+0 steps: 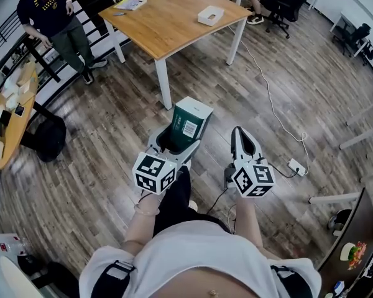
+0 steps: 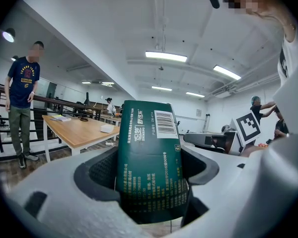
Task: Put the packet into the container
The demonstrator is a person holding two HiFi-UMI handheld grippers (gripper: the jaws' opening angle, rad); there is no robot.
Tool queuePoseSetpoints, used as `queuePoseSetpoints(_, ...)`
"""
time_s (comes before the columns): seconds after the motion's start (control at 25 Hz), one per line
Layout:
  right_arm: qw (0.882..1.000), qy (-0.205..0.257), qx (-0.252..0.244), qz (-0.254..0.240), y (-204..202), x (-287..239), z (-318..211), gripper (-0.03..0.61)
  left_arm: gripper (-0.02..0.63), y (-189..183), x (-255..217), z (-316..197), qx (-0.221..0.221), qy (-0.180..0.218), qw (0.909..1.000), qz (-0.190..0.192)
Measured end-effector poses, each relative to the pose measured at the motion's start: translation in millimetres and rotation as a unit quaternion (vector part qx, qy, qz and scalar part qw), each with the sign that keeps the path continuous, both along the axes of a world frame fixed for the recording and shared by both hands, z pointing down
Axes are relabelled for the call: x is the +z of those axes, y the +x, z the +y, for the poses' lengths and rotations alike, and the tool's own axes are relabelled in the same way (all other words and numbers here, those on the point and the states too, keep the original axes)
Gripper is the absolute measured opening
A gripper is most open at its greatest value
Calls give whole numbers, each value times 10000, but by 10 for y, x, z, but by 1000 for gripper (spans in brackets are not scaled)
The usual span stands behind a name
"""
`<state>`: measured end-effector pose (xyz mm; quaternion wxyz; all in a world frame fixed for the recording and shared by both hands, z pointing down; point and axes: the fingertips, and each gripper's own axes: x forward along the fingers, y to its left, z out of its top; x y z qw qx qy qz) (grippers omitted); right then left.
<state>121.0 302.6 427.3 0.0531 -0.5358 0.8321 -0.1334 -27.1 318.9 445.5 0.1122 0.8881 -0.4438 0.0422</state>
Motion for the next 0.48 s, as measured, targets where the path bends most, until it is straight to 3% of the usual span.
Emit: queuePoseSetpoints(0.48, 9999, 1, -143, -64, -195, -61, -580, 12, 383, -96, 8, -612, -10, -96, 9999, 73)
